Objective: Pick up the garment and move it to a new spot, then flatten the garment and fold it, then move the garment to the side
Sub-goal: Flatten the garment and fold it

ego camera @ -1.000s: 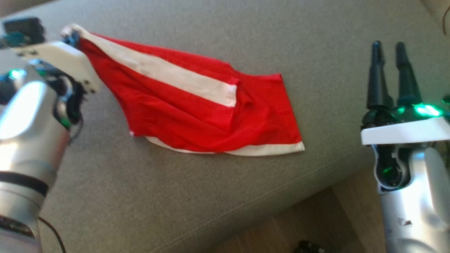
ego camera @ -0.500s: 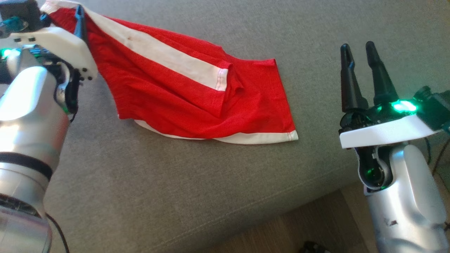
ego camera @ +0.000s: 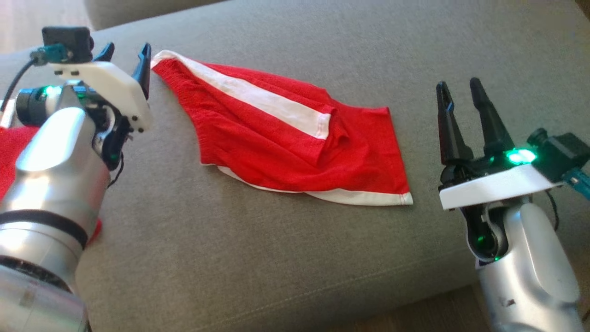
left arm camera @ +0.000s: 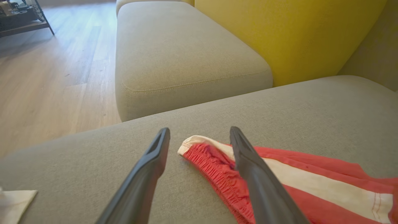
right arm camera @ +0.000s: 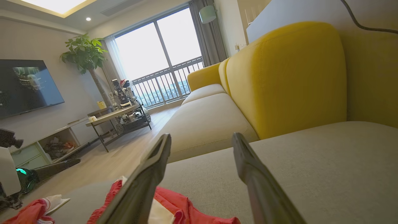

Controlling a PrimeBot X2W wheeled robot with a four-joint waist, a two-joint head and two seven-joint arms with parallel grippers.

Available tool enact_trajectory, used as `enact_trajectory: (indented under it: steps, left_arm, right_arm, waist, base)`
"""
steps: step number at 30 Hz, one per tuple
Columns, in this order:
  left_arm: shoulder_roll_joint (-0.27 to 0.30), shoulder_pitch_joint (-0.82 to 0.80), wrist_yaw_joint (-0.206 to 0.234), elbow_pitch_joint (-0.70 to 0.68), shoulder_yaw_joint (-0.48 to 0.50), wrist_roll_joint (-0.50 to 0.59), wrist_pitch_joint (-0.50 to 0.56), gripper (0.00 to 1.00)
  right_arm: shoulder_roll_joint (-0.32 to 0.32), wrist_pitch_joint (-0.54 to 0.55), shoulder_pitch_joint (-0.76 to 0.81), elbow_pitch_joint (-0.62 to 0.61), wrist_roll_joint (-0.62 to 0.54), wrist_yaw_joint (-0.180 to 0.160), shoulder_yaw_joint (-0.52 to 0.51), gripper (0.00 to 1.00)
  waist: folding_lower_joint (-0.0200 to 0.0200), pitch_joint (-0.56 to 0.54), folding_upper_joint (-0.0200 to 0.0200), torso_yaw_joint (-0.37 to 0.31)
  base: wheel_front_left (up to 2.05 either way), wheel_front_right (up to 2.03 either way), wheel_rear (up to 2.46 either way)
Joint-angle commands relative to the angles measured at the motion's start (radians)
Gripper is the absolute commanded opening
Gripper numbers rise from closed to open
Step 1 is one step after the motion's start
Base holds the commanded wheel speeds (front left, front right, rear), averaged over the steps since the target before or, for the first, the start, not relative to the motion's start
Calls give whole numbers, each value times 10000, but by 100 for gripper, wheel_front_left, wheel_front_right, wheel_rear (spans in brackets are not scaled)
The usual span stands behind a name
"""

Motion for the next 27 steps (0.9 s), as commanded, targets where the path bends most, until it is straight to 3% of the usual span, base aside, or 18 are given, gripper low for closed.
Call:
enact_trajectory:
  steps: [1, 5, 8, 12, 16, 17, 20, 27]
  left_arm:
    - [392, -332, -24, -189, 174, -24, -142, 100]
    - [475, -185, -9, -606, 230, 94, -785, 100]
    - [451, 207, 215, -1613, 783, -7, -968, 100]
    - [772, 1740, 808, -5142, 2601, 670, -982, 100]
    - [822, 4365, 1327, -8523, 4172, 2169, -984, 100]
    - [649, 5602, 1347, -9798, 4690, 2870, -984, 100]
    - [201, 7168, 1231, -11103, 5368, 3622, -985, 100]
    - [-1213, 9214, 551, -12342, 6588, 4874, -986, 100]
  right_arm:
    - [18, -62, -94, -286, -46, -4, 206, 100]
    - [18, -62, 73, -160, -67, -4, 108, 100]
    - [18, -62, 260, 27, -230, -4, 121, 100]
    - [18, -63, 516, 270, -754, -4, 245, 100]
    - [18, -63, 718, 511, -1021, -4, 188, 100]
    - [18, -63, 825, 529, -1320, -4, 115, 100]
    - [18, -63, 1021, 438, -1502, -4, -9, 100]
    - [18, -63, 1283, 423, -1690, -4, -219, 100]
  waist:
    - [1, -207, 0, 197]
    - [1, -472, 0, 479]
    - [1, -631, 0, 784]
    - [1, -708, 0, 1266]
    - [1, -722, 0, 1699]
    - [1, -722, 0, 1884]
    - [1, -697, 0, 2068]
    - [1, -567, 0, 2395]
  base:
    - [0, 0, 0]
    - [0, 0, 0]
    - [0, 0, 0]
    - [0, 0, 0]
    - [0, 0, 0]
    - [0, 0, 0]
    - [0, 0, 0]
    - [0, 0, 0]
